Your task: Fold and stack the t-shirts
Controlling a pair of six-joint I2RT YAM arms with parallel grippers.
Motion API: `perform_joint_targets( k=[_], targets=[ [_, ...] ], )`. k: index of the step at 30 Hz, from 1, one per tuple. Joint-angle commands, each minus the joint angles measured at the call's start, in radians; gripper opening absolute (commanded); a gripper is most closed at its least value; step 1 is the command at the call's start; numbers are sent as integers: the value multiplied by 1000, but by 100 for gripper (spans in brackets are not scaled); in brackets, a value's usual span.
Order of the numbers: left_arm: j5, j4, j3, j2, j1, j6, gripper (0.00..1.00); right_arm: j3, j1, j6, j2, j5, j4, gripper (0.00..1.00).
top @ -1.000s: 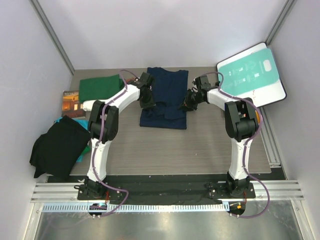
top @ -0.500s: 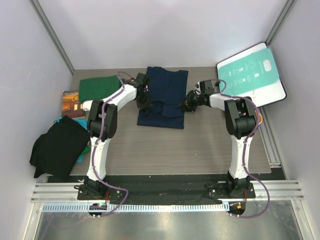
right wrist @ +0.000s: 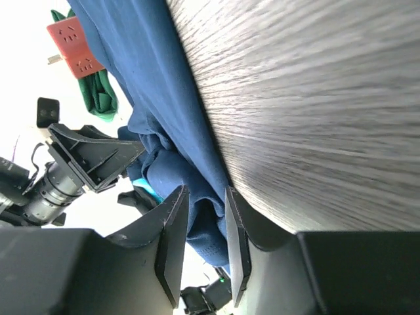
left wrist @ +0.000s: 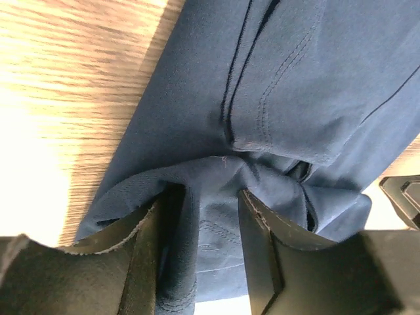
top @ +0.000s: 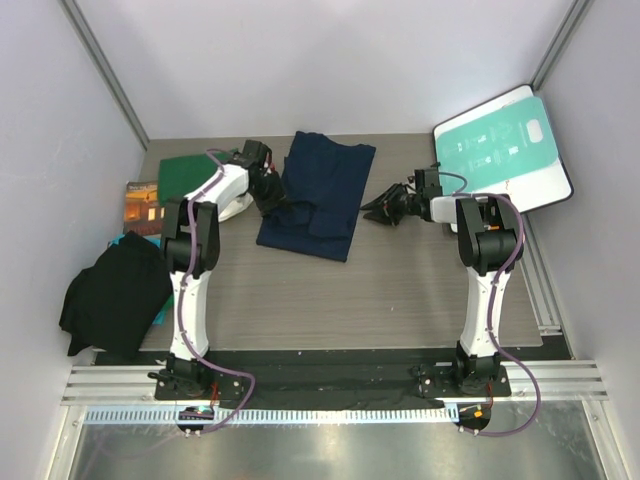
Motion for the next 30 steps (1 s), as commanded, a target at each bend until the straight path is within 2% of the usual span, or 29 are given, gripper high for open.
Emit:
perform_joint_targets(
  k=[1, 3, 8, 12, 16, 20, 23, 27, 30],
  targets=[
    [21, 24, 32, -44, 20, -10, 50, -23, -5, 34, -34, -19, 80, 35],
    [30, 30, 29, -50, 26, -9, 53, -26, -6, -7, -47, -4, 36, 35],
    [39, 41, 29, -80, 43, -12, 54, -60, 7, -49, -109, 4, 10, 35],
    [28, 36, 29, -112, 59, -19, 54, -70, 41, -131, -168, 36, -109, 35],
    [-59, -19, 49, -145, 77, -9, 52, -74, 107, -292, -246, 137, -249, 34],
    [-195, -99, 62, -214, 77, 28, 49, -43, 216, -452, -352, 347, -392, 33],
    [-199, -91, -22, -302, 68, 57, 44, -20, 277, -506, -383, 369, -435, 33],
    [-179, -16, -177, -421, 21, 90, 39, 35, 297, -527, -314, 366, -470, 32],
    [-170, 37, -286, -449, -12, 100, 38, 77, 319, -541, -269, 377, -479, 32]
  ],
)
